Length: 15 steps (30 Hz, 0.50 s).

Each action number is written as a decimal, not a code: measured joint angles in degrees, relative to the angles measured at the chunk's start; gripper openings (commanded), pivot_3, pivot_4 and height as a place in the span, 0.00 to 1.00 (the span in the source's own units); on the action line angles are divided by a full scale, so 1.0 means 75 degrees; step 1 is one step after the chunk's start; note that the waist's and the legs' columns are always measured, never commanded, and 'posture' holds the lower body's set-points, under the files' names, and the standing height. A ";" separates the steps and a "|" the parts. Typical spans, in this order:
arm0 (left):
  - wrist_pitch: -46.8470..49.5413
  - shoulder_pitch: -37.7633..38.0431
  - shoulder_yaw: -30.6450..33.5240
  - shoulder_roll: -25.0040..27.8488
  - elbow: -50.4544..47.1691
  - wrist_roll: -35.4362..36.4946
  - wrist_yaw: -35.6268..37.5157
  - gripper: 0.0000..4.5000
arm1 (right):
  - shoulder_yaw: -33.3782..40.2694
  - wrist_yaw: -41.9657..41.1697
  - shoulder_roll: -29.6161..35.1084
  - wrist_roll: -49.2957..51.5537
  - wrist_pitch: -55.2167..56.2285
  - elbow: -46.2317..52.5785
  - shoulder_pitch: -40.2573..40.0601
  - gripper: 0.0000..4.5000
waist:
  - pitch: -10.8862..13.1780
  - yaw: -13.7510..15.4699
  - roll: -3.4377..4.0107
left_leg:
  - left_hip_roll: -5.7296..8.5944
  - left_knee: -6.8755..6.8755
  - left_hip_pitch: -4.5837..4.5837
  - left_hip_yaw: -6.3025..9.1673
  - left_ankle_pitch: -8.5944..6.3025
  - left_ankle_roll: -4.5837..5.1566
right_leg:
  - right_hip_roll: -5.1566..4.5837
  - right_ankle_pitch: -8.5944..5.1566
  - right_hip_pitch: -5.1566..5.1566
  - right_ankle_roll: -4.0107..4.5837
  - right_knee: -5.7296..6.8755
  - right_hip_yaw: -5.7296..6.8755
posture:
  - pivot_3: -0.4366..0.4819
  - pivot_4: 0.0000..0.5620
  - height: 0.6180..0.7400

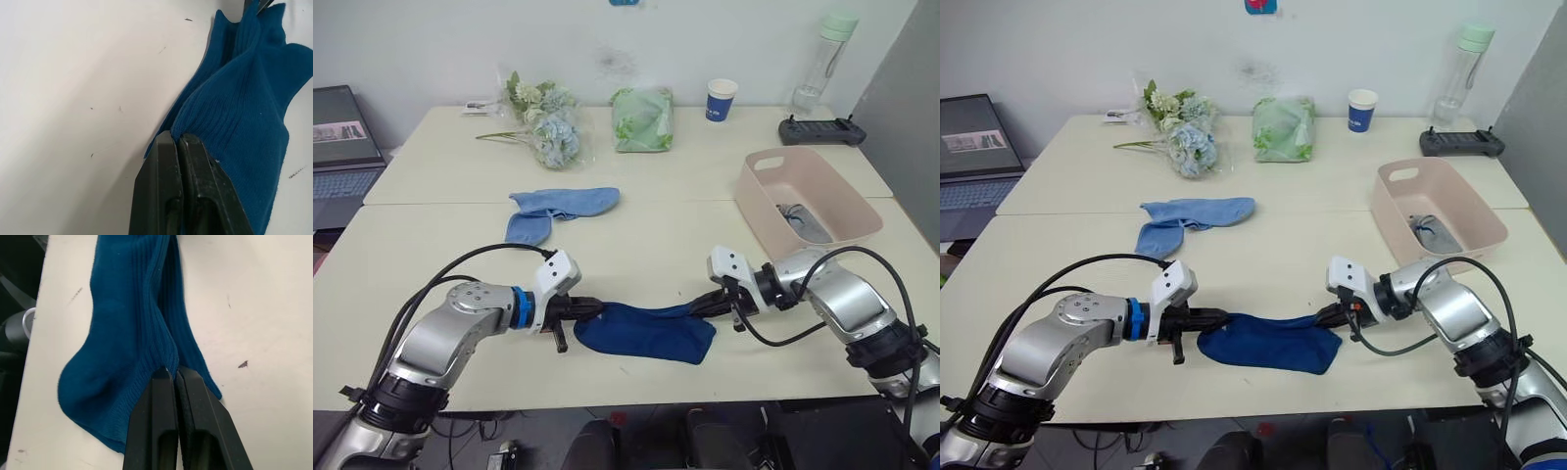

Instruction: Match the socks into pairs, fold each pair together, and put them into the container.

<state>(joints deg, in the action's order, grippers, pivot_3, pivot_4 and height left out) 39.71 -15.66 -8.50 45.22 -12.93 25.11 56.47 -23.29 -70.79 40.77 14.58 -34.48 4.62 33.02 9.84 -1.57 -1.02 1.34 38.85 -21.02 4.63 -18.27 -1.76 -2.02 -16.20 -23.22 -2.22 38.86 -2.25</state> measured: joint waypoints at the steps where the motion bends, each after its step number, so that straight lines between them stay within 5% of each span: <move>1: 0.0006 0.0003 -0.0040 0.0001 0.0001 -0.0031 0.0040 0.15 | 0.0005 0.0023 -0.0014 -0.0015 0.0093 -0.0059 0.0000 0.17 | 0.0000 -0.0001 0.0000 | 0.0000 0.0000 0.0000 0.0001 0.0000 0.0000 | 0.0000 0.0000 0.0000 0.0000 0.0001 0.0000 | 0.48 0.27 1.00; 9: -0.0190 0.0110 -0.0012 0.0011 0.0043 -0.0289 0.0033 0.74 | 0.0654 0.0364 -0.0098 0.0055 0.0149 -0.0036 -0.0020 0.80 | 0.0000 0.0000 0.0000 | 0.0000 0.0000 0.0000 0.0002 0.0001 -0.0001 | 0.0000 0.0000 0.0000 0.0000 0.0001 -0.0003 | 0.48 0.27 1.00; 11: -0.0381 0.0218 0.0261 0.0011 0.0096 -0.0297 -0.0013 0.87 | 0.0932 0.0452 -0.0064 0.0228 0.0015 0.0207 -0.0130 0.80 | 0.0000 0.0002 0.0000 | -0.0002 -0.0001 -0.0001 0.0007 0.0001 -0.0001 | -0.0001 0.0000 -0.0001 0.0000 0.0001 -0.0008 | 0.48 0.27 1.00; 15: -0.0785 0.0308 0.1134 -0.0033 0.0130 0.0000 0.0056 0.87 | 0.1367 0.0522 0.0034 0.0619 -0.0231 0.1020 -0.0452 0.80 | 0.0000 0.0005 0.0000 | -0.0002 -0.0001 -0.0003 0.0010 0.0000 -0.0001 | -0.0003 0.0000 0.0000 0.0000 -0.0001 -0.0011 | 0.48 0.27 1.00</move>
<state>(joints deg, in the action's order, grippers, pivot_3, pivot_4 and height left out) 33.83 -13.35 0.01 44.97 -11.95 25.11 56.89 -13.04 -66.88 41.03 19.22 -36.21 12.27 29.63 9.84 -1.54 -1.02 1.32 38.84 -21.04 4.70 -18.26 -1.77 -2.04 -16.19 -23.22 -2.22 38.86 -2.33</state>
